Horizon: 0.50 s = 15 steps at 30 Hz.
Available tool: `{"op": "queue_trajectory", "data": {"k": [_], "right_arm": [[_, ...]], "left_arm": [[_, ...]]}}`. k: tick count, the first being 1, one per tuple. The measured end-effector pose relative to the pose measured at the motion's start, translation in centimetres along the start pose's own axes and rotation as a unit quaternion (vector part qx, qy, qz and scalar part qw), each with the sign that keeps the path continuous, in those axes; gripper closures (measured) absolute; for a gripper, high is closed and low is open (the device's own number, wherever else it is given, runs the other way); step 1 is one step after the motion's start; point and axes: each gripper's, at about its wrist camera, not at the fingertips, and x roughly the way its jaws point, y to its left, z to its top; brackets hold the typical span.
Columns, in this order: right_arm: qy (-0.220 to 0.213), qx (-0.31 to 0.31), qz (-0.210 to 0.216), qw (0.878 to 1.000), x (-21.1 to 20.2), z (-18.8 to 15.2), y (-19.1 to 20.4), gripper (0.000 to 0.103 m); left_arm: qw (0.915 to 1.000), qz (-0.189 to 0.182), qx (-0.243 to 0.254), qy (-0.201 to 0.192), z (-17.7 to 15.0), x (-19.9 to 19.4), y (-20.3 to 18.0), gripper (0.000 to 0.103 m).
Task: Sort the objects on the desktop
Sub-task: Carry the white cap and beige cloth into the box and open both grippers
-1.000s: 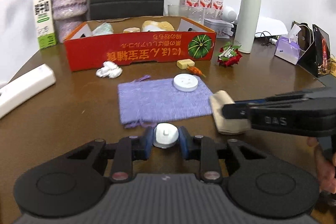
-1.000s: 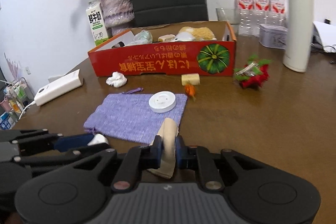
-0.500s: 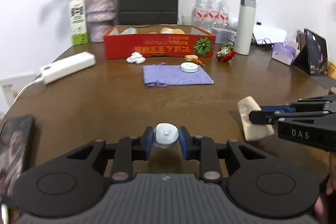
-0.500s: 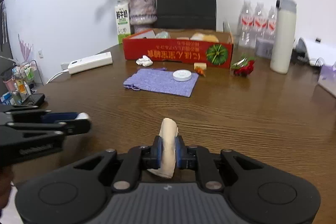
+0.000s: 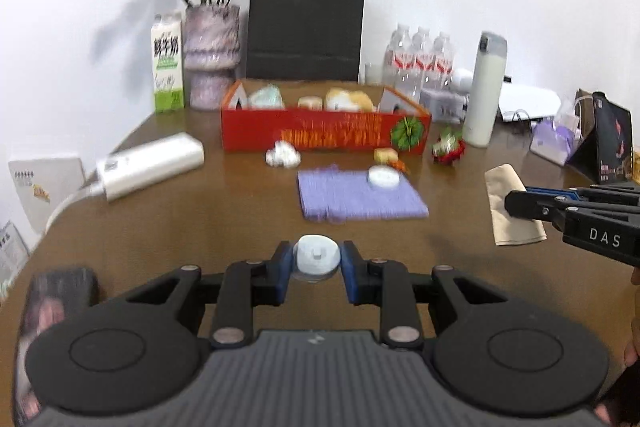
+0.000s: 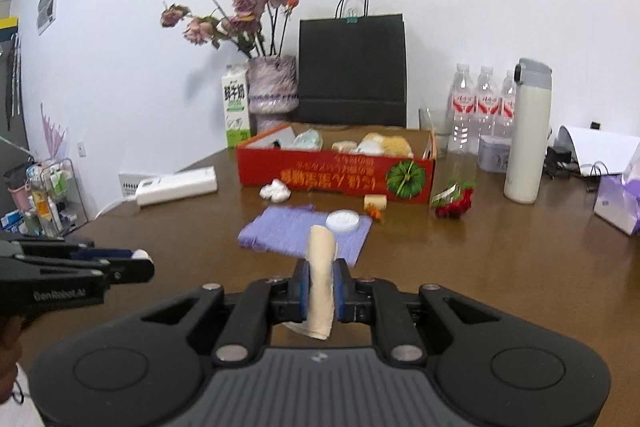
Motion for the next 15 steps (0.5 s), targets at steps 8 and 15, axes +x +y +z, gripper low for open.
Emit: {"op": "queue_trajectory", "data": {"k": [8,15], "right_arm": [[-0.031,0.01,0.007,0.999,3.9,8.2,-3.0,0.092],[-0.011,0.013,0.006,1.0,11.1,13.6,-5.6,0.092]], "left_arm": [[0.9993,-0.019,0.01,-0.031,8.8,3.4,2.0,0.076],[0.9987,-0.039,0.014,-0.028,16.3,9.4,3.7,0.076]]}}
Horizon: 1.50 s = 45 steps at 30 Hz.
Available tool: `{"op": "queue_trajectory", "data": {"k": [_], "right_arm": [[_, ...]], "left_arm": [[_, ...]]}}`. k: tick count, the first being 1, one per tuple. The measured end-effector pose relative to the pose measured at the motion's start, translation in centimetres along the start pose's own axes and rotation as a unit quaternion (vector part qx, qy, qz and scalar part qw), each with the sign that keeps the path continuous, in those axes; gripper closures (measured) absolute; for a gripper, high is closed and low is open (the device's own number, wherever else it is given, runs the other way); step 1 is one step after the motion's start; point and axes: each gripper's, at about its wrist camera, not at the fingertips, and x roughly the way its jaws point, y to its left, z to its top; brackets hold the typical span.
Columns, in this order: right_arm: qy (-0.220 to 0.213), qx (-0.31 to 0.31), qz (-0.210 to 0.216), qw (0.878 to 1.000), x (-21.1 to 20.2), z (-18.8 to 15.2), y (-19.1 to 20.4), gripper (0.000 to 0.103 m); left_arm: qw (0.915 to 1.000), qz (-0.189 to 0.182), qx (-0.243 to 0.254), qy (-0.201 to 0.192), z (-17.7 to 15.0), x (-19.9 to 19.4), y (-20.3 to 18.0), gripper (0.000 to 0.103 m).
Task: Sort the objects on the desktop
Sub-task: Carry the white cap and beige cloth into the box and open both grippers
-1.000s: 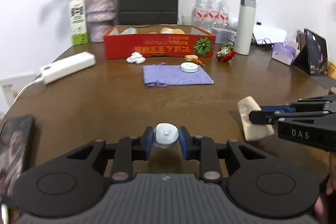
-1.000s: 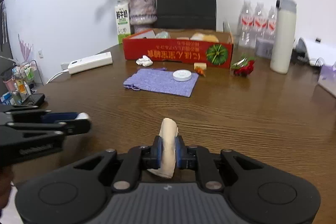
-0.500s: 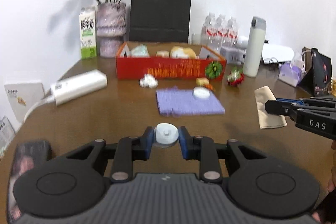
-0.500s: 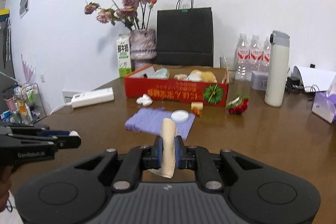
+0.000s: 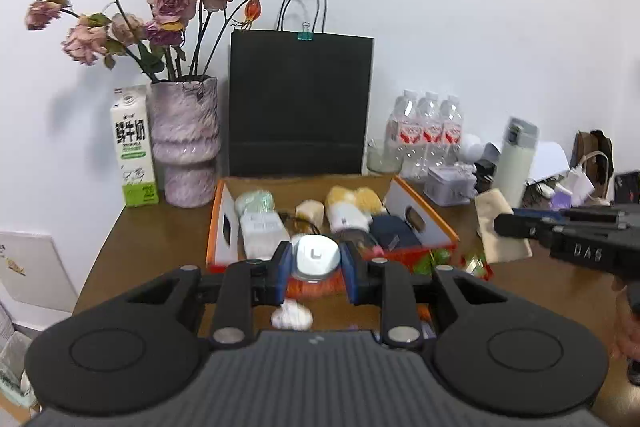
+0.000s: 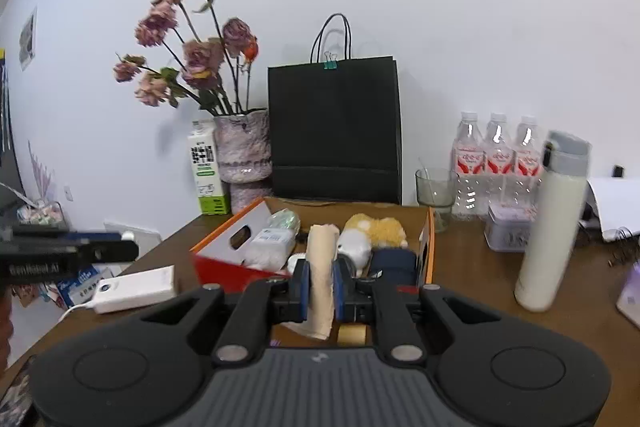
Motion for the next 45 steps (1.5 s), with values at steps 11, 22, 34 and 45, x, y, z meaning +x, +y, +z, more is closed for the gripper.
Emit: {"op": "queue_trajectory", "data": {"k": [11,22,34,45], "right_arm": [[0.123,0.059,0.05,0.989,15.7,5.7,-3.5,0.092],[0.269,0.059,0.036,0.961,27.2,0.6,-2.1,0.087],[0.245,0.024,0.032,0.969,26.8,-0.4,-1.8,0.083],[0.226,0.018,-0.023,0.974,20.0,4.9,-1.5,0.034]], "left_arm": [[0.9931,0.01,-0.036,0.112,5.6,15.4,3.3,0.076],[0.9697,0.025,-0.057,0.236,0.5,26.0,4.4,0.07],[0.9572,0.044,-0.057,0.28,-1.2,25.4,4.7,0.05],[0.9771,0.035,-0.065,0.199,3.8,17.1,3.3,0.019]]}}
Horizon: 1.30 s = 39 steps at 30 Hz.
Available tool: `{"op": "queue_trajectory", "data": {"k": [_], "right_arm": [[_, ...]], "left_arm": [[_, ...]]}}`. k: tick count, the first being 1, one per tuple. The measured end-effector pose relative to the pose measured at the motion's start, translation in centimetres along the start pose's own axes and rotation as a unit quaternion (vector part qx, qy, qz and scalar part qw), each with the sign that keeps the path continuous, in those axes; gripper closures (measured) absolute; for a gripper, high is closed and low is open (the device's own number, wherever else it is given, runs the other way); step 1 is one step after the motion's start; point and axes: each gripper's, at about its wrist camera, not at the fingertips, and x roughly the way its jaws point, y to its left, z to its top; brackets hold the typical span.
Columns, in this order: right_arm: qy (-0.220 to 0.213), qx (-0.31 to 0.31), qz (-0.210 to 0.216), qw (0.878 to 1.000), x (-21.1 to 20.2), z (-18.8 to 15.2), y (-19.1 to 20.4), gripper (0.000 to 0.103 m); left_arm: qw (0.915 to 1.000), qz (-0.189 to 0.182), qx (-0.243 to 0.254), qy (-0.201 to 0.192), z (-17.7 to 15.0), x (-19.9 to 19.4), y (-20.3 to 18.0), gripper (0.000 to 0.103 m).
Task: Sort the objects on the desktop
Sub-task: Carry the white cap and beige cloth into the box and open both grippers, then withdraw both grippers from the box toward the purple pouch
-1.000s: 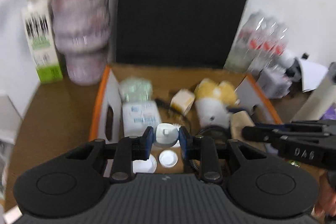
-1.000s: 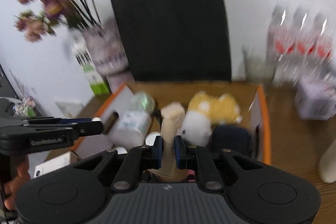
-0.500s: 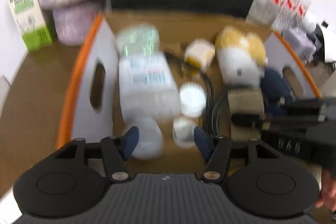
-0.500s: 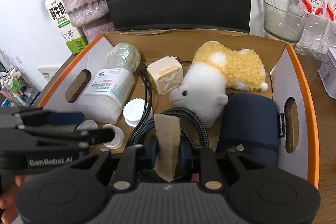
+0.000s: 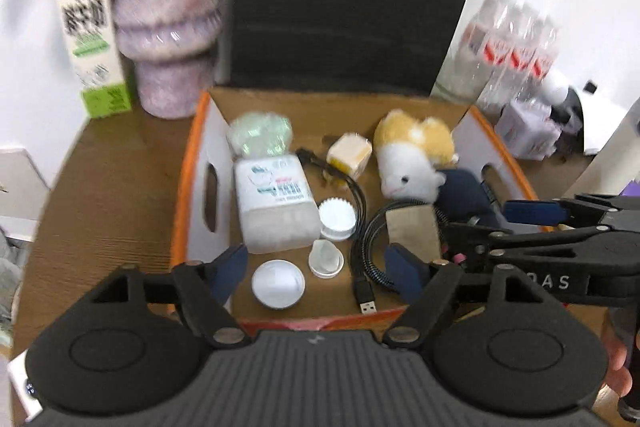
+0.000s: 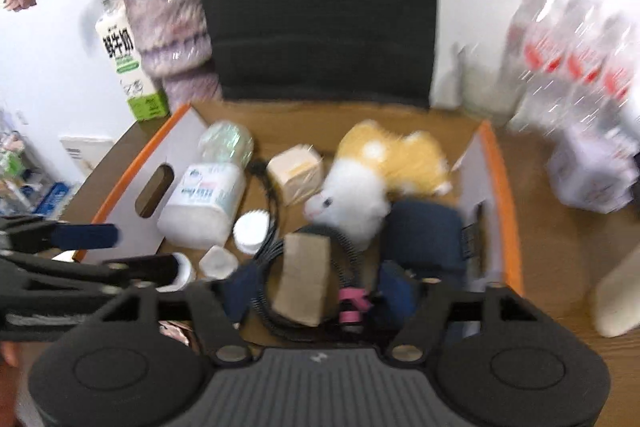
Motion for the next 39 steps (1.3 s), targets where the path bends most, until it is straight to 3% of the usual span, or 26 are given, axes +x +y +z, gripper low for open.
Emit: {"op": "queue_trajectory", "data": {"k": [3,6,8,12,15,20,24,27,30,39], "right_arm": [[-0.023,0.008,-0.018,1.0,-3.2,-0.8,-0.2,0.027],[-0.064,0.004,-0.044,0.997,-6.4,-3.4,0.1,0.023],[-0.104,0.007,-0.046,0.993,-8.9,-6.7,0.3,0.02],[-0.153,0.024,-0.002,0.988,-12.0,-14.9,0.6,0.015],[-0.146,0.035,-0.008,0.989,-12.8,-21.0,1.2,0.015],[-0.123,0.047,-0.013,0.991,-14.0,-28.4,2.2,0.015],[-0.128,0.043,-0.004,0.991,-15.6,-31.5,2.8,0.014],[-0.144,0.053,0.003,0.988,-16.0,-33.3,3.2,0.013],[-0.17,0.059,0.011,0.984,-16.5,-34.3,3.2,0.013],[-0.185,0.046,-0.004,0.982,-16.7,-34.6,4.0,0.013]], "left_arm": [[0.9993,0.017,-0.005,-0.034,-0.6,-3.6,0.0,0.004],[0.9953,0.068,-0.005,-0.069,-3.5,-6.9,-0.2,0.0],[0.9923,0.074,-0.024,-0.096,-6.7,-8.8,-0.5,0.0],[0.9892,0.05,-0.051,-0.129,-16.1,-11.3,-1.5,0.0],[0.9867,0.059,-0.044,-0.145,-23.0,-12.0,-3.0,0.0],[0.9871,0.064,0.005,-0.147,-29.9,-12.9,-4.6,0.0],[0.9875,0.068,0.03,-0.139,-31.8,-12.8,-5.2,0.0],[0.9872,0.064,0.015,-0.146,-32.0,-12.8,-4.8,0.0],[0.9903,0.061,-0.008,-0.124,-31.7,-12.2,-4.3,0.0],[0.9907,0.053,-0.017,-0.124,-32.1,-12.3,-3.9,0.0]]}}
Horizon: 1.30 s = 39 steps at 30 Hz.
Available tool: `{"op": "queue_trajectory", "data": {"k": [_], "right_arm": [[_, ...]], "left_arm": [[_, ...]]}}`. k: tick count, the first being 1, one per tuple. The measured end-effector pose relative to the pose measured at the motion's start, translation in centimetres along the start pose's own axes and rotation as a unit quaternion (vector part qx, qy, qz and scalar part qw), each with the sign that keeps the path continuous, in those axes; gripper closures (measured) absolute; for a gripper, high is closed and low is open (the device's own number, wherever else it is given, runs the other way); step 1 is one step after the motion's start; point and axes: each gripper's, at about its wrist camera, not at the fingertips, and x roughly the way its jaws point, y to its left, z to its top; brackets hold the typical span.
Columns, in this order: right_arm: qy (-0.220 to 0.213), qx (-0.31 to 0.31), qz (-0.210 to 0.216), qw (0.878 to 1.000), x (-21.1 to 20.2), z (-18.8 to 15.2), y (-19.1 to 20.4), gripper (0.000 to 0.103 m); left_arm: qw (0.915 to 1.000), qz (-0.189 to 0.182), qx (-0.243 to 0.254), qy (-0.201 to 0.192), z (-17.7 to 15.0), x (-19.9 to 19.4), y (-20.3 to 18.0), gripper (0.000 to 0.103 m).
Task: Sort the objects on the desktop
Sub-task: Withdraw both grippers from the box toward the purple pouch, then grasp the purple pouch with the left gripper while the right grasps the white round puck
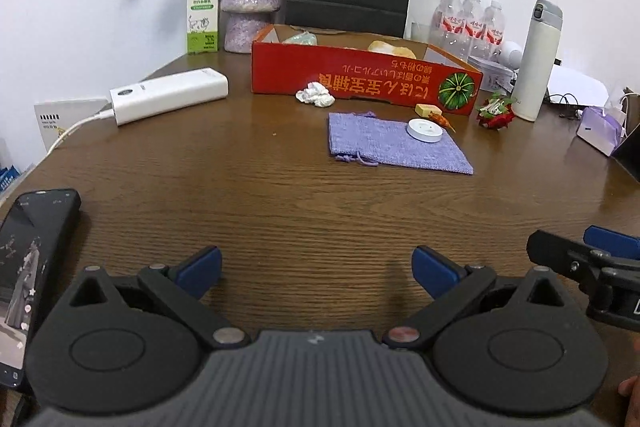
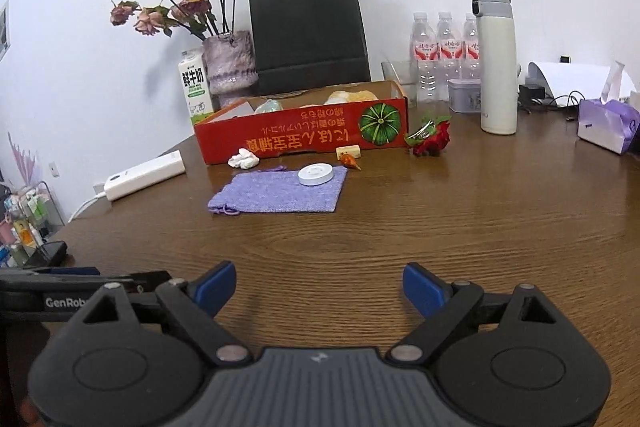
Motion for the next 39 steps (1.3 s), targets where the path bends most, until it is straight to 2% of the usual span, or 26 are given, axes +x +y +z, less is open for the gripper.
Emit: {"op": "queue_trajectory", "data": {"k": [6,9,12,14,16,19,20,22,24,25,26,30,32,34,37,39], "right_arm": [[0.015,-0.002,0.01,1.0,0.4,0.6,-0.1,0.013],[0.026,0.018,0.026,0.999,1.4,2.3,-1.4,0.019],[0.017,0.017,0.028,0.999,3.3,4.9,-2.1,0.021],[0.015,-0.009,0.024,1.0,5.4,7.2,-1.9,0.022],[0.022,-0.039,0.038,0.998,8.2,9.0,-1.3,0.024],[0.058,-0.069,0.082,0.993,12.6,10.9,-0.9,0.03],[0.076,-0.077,0.094,0.99,14.2,11.3,-0.7,0.036],[0.089,-0.089,0.101,0.987,16.4,11.8,-0.5,0.043],[0.11,-0.104,0.097,0.984,18.5,12.0,-0.3,0.043],[0.119,-0.109,0.089,0.983,19.2,11.9,-0.3,0.046],[0.125,-0.112,0.085,0.982,19.7,11.7,-0.4,0.064],[0.123,-0.068,0.106,0.984,19.8,11.6,-2.0,0.065],[0.101,-0.049,0.1,0.989,19.0,12.2,-2.8,0.065],[0.076,-0.029,0.091,0.992,18.0,12.6,-3.7,0.065],[0.047,0.004,0.069,0.996,16.2,13.0,-4.9,0.065],[0.035,0.021,0.064,0.997,14.9,12.7,-5.3,0.065]], "left_arm": [[0.9996,-0.007,0.02,-0.016,0.3,-0.2,-0.6,0.0],[0.9984,-0.011,0.05,-0.025,1.2,0.2,-1.3,0.0],[0.9949,-0.01,0.092,-0.039,2.9,1.6,-2.6,0.0],[0.9929,-0.011,0.111,-0.042,4.1,3.2,-3.6,0.0],[0.9916,-0.025,0.122,-0.037,5.2,4.8,-4.2,0.0],[0.993,-0.039,0.111,-0.014,6.7,7.5,-5.0,0.0],[0.9933,-0.044,0.106,-0.01,7.1,8.3,-5.2,0.0],[0.994,-0.04,0.101,0.0,7.6,9.7,-5.4,0.0],[0.9942,-0.034,0.102,0.004,8.2,11.0,-5.8,0.0],[0.9942,-0.034,0.102,0.004,8.4,11.4,-6.0,0.0],[0.9942,-0.034,0.102,0.004,8.6,11.9,-6.1,0.0],[0.9936,-0.037,0.105,0.019,8.9,13.2,-6.6,0.001],[0.9938,-0.043,0.097,0.034,8.8,13.9,-6.6,0.007],[0.9941,-0.042,0.095,0.031,8.8,13.6,-6.6,0.017],[0.9949,-0.033,0.09,0.03,8.9,13.1,-6.5,0.039],[0.9949,-0.032,0.092,0.027,8.7,12.6,-6.7,0.068]]}}
